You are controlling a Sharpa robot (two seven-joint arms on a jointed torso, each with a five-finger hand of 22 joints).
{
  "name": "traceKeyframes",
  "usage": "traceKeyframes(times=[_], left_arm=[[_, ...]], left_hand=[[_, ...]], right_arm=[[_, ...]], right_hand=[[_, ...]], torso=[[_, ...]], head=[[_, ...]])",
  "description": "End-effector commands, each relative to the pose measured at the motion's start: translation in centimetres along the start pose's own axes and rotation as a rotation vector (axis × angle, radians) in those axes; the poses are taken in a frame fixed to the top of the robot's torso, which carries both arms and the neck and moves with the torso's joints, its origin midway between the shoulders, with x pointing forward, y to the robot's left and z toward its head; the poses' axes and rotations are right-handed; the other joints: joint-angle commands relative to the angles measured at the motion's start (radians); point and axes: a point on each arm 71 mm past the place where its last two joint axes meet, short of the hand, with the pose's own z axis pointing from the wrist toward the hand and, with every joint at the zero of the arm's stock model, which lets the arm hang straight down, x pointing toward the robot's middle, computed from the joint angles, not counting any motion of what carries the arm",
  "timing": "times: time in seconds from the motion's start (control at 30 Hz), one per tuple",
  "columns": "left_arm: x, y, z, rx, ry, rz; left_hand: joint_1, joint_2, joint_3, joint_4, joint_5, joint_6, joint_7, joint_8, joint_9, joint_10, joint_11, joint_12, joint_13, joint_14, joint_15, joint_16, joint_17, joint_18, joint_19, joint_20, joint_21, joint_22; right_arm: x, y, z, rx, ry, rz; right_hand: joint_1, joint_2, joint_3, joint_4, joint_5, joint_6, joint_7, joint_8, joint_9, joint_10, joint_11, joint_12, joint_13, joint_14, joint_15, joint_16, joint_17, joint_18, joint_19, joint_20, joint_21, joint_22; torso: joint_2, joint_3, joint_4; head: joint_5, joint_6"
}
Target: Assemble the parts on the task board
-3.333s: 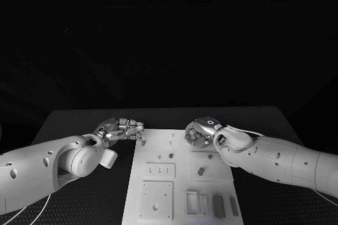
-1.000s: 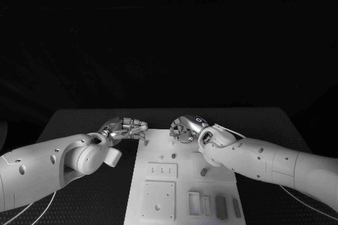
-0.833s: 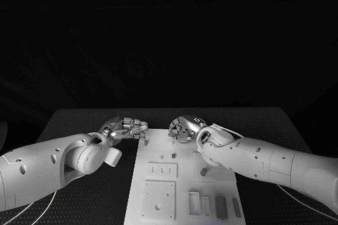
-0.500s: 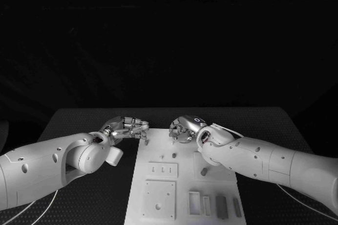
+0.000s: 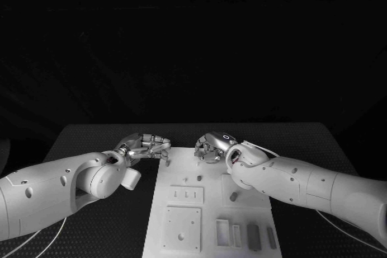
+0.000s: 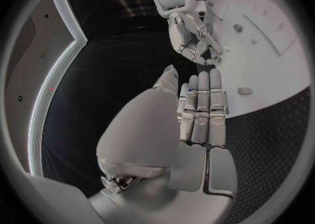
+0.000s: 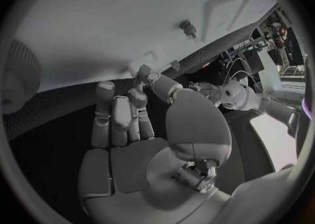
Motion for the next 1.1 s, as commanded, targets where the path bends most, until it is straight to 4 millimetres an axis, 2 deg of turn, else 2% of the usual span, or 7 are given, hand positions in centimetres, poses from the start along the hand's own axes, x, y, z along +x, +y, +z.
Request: traceKeyframes(times=[0.03,0.67,1.1], left_arm=[[0.3,-0.1,0.1,0.009,0.019,-0.001],[0.2,-0.1,0.0,0.006,0.02,-0.001],[0.1,-0.1,0.0,0.005,0.019,-0.001]], left_hand=[[-0.01,-0.002,-0.006,0.0,-0.002,-0.004,0.005,-0.006,-0.001,-0.001,0.005,-0.006,0.001,0.0,0.006,-0.004,0.001,0.01,-0.004,0.004,-0.007,0.001],[-0.011,-0.002,-0.006,0.0,-0.002,-0.005,0.005,-0.006,-0.002,-0.001,0.005,-0.007,0.002,0.001,0.007,-0.006,0.003,0.01,-0.004,0.004,-0.008,0.001],[-0.011,-0.003,-0.006,0.0,-0.002,-0.005,0.005,-0.006,-0.002,-0.001,0.005,-0.007,0.002,0.001,0.007,-0.007,0.004,0.01,-0.004,0.004,-0.008,0.001]], right_arm=[[0.0,-0.5,-0.1,0.015,0.004,-0.011],[0.0,-1.5,-0.3,0.056,0.034,-0.014],[0.2,-1.4,-0.1,0.064,0.049,-0.024]], right_hand=[[0.003,0.011,0.004,-0.001,0.005,0.033,0.024,0.007,0.011,-0.004,-0.001,0.007,0.002,-0.01,-0.001,0.001,-0.001,0.015,-0.007,0.0,0.004,0.019],[0.0,0.011,0.004,0.0,0.005,0.031,0.024,0.006,0.011,-0.007,0.0,0.007,0.003,-0.013,-0.001,0.002,-0.002,0.015,-0.008,0.001,0.005,0.019],[-0.002,0.011,0.004,0.0,0.005,0.031,0.025,0.005,0.012,-0.009,0.0,0.007,0.003,-0.017,0.0,0.001,-0.007,0.014,-0.01,0.002,0.005,0.019]], torso=[[0.0,0.0003,-0.0003],[0.0,0.0001,-0.0009],[0.0,-0.0004,0.0002]], head=[[0.0,-0.001],[-0.001,-0.003],[-0.004,-0.004]])
